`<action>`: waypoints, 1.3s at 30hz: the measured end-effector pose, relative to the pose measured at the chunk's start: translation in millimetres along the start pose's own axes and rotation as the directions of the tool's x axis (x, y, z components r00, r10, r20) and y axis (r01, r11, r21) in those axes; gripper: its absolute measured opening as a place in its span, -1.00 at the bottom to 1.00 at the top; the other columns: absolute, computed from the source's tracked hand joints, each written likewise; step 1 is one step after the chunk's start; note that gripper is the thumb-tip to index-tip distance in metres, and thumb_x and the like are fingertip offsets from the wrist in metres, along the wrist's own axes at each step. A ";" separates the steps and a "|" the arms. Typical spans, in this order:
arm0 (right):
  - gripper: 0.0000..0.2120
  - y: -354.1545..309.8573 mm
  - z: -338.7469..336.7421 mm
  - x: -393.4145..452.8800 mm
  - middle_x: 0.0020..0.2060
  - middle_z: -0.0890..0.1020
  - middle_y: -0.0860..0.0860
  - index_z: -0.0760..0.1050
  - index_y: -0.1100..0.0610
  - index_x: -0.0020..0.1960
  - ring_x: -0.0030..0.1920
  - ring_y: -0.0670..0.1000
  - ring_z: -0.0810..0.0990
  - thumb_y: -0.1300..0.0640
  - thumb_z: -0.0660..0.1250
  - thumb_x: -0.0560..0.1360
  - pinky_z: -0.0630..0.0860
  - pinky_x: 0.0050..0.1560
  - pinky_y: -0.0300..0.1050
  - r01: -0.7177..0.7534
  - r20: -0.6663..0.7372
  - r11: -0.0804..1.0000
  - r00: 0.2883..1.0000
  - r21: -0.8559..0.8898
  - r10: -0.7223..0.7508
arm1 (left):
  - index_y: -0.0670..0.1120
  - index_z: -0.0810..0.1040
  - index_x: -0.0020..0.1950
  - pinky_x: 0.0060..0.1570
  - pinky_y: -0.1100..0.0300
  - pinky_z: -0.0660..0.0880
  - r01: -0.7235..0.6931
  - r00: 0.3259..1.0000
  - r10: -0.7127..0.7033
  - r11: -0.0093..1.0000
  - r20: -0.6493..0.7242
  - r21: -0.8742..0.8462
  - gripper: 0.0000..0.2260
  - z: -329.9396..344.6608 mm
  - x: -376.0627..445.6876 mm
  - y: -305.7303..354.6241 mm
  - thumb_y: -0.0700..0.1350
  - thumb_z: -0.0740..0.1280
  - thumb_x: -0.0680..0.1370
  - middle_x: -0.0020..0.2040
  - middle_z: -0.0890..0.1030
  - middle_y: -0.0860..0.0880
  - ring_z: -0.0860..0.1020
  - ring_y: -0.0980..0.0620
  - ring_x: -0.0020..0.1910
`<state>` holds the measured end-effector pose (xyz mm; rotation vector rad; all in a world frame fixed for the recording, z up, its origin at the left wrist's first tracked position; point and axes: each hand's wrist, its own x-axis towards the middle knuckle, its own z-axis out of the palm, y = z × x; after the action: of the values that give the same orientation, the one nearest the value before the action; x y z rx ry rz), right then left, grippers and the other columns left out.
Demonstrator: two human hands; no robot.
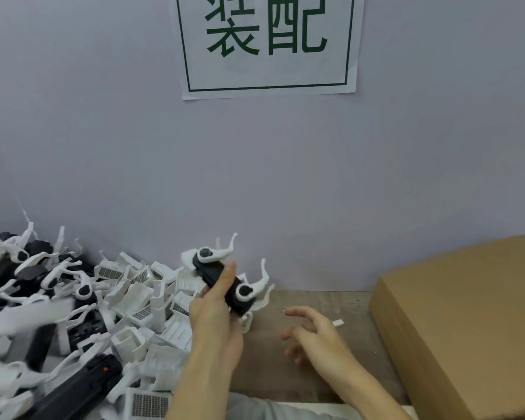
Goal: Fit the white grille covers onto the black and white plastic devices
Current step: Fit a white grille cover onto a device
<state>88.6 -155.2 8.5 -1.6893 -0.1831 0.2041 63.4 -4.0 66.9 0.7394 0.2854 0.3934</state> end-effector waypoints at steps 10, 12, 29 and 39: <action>-0.84 -34.6 68.5 28.0 -0.30 0.53 -0.09 0.54 0.11 -0.16 -0.28 -0.10 0.47 0.18 0.23 0.56 0.45 -0.19 -0.25 0.300 0.131 0.798 0.953 -0.523 -0.272 | -0.05 0.63 -0.04 0.12 -0.09 0.57 -0.210 0.958 0.261 0.919 -0.117 0.334 -0.69 -7.4 0.4 36.3 0.14 0.54 0.41 -0.11 0.71 -0.06 0.68 -0.09 -0.02; -0.81 -42.6 88.8 33.8 -0.28 0.47 -0.05 0.39 0.09 -0.26 -0.19 -0.04 0.51 0.23 0.19 0.52 0.42 -0.21 -0.26 0.316 0.168 0.745 0.948 -0.587 -0.269 | -0.04 0.62 -0.01 0.17 -0.12 0.55 -0.236 0.950 0.295 0.893 -0.101 0.383 -0.69 -6.9 -0.6 41.2 0.16 0.51 0.44 -0.07 0.69 -0.06 0.66 -0.08 0.00; -0.74 -40.0 50.0 44.4 -0.31 0.63 0.05 0.39 0.10 -0.26 -0.30 0.02 0.64 0.11 0.38 0.54 0.48 -0.28 -0.07 0.179 -0.247 0.891 0.921 -0.418 -0.301 | -0.04 0.59 -0.05 -0.01 -0.05 0.60 -0.119 0.983 0.160 0.926 -0.088 0.360 -0.85 -16.0 14.2 32.4 0.03 0.42 0.52 -0.11 0.66 -0.09 0.64 -0.08 -0.12; -0.81 -10.5 -20.4 2.7 -0.21 0.73 0.12 0.55 0.26 0.15 -0.34 0.01 0.68 0.17 0.31 0.61 0.58 -0.37 -0.23 0.166 -0.282 0.728 0.959 0.665 0.039 | 0.01 0.58 -0.02 -0.14 0.16 0.54 -0.083 0.993 -0.001 0.715 0.120 0.694 -0.93 4.0 -5.6 -37.5 -0.01 0.38 0.58 -0.10 0.68 0.01 0.63 0.06 -0.09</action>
<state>96.0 -172.8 21.3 -0.9422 0.0514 -0.0298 69.2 -34.1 44.2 1.5231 0.3138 0.2762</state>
